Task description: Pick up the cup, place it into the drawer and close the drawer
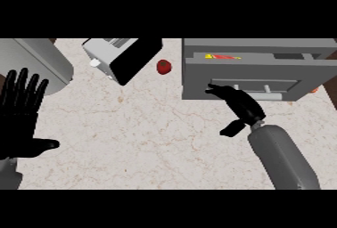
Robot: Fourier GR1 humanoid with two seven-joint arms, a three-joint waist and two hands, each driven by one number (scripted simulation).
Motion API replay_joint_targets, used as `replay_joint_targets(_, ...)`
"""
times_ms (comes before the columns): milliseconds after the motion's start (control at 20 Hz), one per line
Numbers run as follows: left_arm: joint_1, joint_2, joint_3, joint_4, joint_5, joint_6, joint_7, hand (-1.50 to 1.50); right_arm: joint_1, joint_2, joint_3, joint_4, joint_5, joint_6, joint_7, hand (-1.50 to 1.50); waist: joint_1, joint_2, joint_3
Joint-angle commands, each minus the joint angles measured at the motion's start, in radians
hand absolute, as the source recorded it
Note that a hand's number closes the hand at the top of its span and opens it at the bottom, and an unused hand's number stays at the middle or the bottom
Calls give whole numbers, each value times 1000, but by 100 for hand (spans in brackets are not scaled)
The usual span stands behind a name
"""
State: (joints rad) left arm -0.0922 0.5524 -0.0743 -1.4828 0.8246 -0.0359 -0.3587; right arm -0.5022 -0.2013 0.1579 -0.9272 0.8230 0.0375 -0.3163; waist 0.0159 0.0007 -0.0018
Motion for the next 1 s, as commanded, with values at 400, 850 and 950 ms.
replay_joint_targets(400, -17, -27, 41, 67, -39, -98, -11, -150, -358, -39, -171, 572, -34, -23, -206, -150, 28, 17, 3)
replay_joint_targets(850, -74, -58, 23, 100, -76, -85, -7, -150, -508, -132, -219, 694, -45, 44, -226, -150, 50, 31, 4)
replay_joint_targets(950, -21, -33, 46, 79, -47, -134, -9, -150, -468, -133, -220, 712, -41, -1, -263, -150, 67, 33, 5)
